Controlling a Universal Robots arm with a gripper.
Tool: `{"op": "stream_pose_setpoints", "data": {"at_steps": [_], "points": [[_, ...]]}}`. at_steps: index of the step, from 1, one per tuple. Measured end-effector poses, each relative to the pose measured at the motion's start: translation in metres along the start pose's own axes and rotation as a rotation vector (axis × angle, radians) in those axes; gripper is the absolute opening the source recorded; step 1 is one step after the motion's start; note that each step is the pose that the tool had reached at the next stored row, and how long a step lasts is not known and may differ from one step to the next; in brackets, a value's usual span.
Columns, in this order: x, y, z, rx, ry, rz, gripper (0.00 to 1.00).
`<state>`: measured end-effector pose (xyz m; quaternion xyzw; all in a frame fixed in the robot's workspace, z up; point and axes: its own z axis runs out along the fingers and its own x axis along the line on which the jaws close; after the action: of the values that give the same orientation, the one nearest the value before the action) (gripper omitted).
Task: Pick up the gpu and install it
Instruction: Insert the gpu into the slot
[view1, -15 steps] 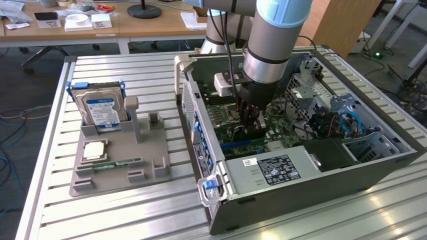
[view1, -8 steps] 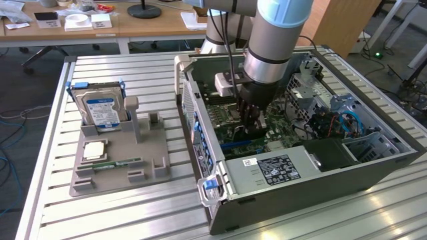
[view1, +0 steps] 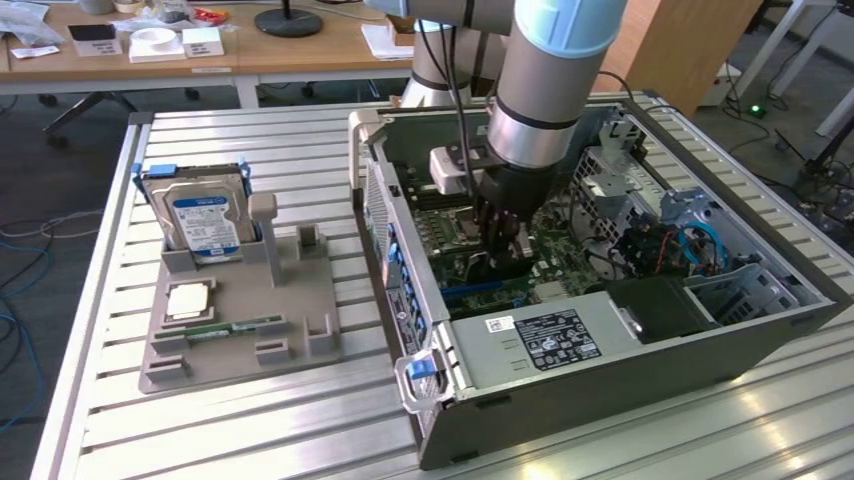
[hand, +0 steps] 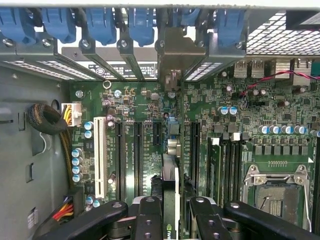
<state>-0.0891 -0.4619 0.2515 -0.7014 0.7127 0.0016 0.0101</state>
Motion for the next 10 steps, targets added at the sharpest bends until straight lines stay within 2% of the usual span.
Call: {"op": "stream_pose_setpoints", "data": {"at_steps": [10], "points": [[0.0, 0.0011, 0.002, 0.0, 0.0002, 0.004, 0.26]]}}
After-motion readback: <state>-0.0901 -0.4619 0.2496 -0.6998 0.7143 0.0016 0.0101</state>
